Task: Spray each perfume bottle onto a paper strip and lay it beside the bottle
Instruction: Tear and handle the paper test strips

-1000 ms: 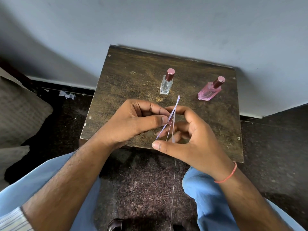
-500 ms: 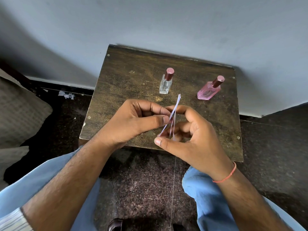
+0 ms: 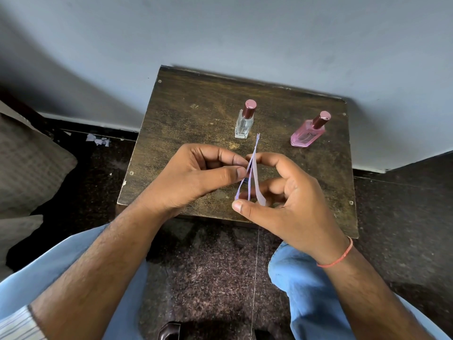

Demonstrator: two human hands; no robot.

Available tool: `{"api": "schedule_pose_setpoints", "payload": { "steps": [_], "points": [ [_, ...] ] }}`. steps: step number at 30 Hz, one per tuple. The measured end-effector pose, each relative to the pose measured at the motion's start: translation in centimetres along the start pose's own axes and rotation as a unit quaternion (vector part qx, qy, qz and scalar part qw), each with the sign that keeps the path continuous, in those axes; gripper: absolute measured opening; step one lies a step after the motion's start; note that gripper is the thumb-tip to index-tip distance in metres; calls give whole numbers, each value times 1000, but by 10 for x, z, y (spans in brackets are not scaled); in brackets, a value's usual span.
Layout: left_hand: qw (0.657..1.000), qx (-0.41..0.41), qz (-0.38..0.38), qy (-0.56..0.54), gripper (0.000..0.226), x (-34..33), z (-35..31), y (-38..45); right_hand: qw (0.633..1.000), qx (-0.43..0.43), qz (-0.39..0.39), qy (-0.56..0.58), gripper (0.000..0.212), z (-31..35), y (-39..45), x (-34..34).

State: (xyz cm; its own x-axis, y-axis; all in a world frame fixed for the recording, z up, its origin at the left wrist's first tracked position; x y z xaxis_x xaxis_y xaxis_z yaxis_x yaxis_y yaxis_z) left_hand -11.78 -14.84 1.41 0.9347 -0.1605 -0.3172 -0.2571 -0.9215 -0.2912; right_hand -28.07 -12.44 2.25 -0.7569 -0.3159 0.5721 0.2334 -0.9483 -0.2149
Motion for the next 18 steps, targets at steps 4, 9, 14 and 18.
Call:
{"api": "schedule_pose_setpoints", "payload": {
  "steps": [4, 9, 14, 18],
  "points": [
    [1000, -2, 3, 4, 31, 0, 0, 0, 1000, 6, 1, -3, 63, 0, 0, 1],
    [1000, -4, 3, 2, 32, 2, 0, 1, 1000, 10, -1, 14, 61, -2, 1, 4],
    [1000, -4, 12, 7, 29, 1, 3, 3, 998, 23, -4, 66, 60, -4, 1, 3],
    [1000, -8, 10, 2, 27, 5, 5, 3, 997, 19, -11, 79, 59, -6, 3, 6]
  ]
}}
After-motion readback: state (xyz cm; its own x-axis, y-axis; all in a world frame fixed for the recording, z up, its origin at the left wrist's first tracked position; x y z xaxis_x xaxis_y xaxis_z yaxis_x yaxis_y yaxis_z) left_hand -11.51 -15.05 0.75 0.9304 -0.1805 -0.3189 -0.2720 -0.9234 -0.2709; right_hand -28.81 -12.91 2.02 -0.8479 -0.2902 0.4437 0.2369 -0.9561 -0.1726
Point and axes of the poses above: each hand's wrist, its own y-axis towards the middle knuckle, its own x-axis out of the back of the hand, z = x × y, the point moved 7 cm from there along y, towards the middle knuckle, and after that the axes turned 10 degrees about -y, right-handed, at the moved point
